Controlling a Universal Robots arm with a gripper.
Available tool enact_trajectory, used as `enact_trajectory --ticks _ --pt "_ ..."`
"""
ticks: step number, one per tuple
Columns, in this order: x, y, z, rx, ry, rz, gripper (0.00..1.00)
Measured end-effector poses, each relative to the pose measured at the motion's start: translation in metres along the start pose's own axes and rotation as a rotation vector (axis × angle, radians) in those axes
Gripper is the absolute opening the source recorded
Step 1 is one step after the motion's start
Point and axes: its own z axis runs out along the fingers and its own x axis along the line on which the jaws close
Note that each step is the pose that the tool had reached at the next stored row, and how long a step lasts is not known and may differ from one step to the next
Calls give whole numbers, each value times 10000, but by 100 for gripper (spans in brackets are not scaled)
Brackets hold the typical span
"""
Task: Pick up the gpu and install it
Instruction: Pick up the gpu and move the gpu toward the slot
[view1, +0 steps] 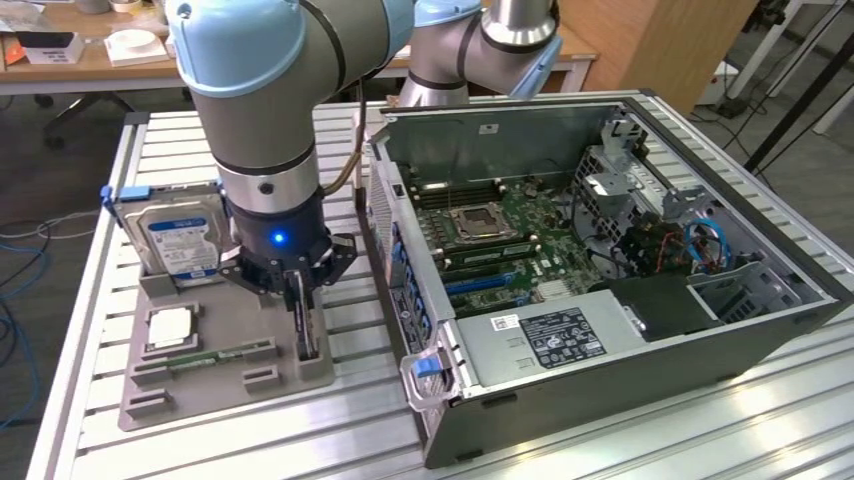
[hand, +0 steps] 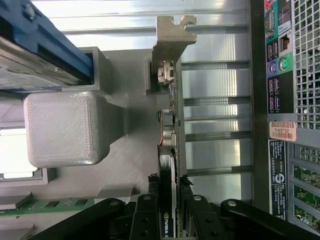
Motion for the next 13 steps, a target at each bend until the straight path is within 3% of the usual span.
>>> enact_trajectory --ticks 13 --pt "0 0 0 0 0 0 27"
